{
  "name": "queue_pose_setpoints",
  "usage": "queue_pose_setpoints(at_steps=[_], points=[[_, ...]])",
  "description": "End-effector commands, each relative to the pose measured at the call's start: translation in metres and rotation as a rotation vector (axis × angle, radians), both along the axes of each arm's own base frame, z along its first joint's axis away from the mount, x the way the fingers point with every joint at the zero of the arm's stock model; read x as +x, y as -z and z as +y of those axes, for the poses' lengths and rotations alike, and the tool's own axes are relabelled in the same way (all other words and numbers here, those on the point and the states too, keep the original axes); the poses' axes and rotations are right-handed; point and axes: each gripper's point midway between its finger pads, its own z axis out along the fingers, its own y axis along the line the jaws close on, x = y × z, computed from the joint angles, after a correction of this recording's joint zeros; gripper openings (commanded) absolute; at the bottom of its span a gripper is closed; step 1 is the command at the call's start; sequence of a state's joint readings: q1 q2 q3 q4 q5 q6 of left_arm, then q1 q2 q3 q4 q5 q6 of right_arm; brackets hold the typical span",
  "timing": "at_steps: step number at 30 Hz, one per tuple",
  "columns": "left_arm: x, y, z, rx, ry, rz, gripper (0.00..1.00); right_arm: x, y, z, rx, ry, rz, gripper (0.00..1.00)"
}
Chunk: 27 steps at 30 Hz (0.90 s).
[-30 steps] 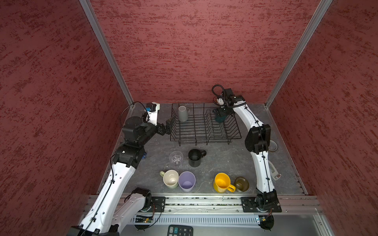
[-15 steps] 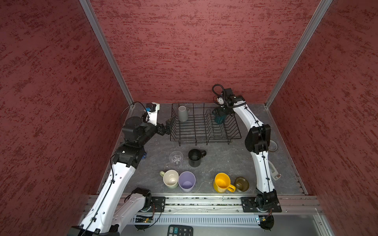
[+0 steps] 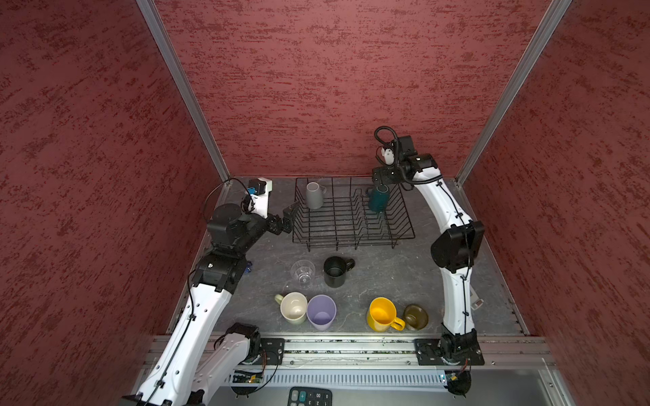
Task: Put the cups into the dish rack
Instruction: 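Lower the green mug upright into the rack and open the right gripper, then move the right gripper toward the amber glass cup near the robot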
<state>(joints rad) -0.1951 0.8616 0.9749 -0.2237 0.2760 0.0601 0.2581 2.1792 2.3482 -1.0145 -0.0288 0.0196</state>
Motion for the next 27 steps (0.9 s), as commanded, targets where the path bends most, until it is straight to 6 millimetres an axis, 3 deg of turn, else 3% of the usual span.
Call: queue_pose_setpoints(at_steps=[1, 6, 11, 14, 20, 27], points=[[-0.002, -0.001, 0.003, -0.002, -0.003, -0.012, 1.00, -0.036, -0.039, -0.016, 0.010, 0.069, -0.035, 0.93], [-0.002, -0.002, 0.005, -0.016, -0.008, -0.014, 1.00, -0.124, -0.036, -0.041, 0.028, 0.148, 0.016, 0.85], [0.000, -0.002, 0.006, -0.045, -0.002, -0.001, 1.00, -0.221, -0.005, -0.065, -0.014, 0.270, 0.122, 0.81], [0.000, -0.002, 0.007, -0.046, -0.006, -0.001, 1.00, -0.262, 0.016, -0.072, -0.023, 0.320, 0.187, 0.78], [-0.002, -0.002, 0.007, -0.046, -0.008, -0.004, 1.00, -0.317, 0.050, -0.079, -0.028, 0.373, 0.309, 0.67], [-0.002, -0.002, 0.007, -0.048, -0.005, -0.003, 1.00, -0.356, 0.086, -0.057, 0.087, 0.409, 0.413, 0.64]])
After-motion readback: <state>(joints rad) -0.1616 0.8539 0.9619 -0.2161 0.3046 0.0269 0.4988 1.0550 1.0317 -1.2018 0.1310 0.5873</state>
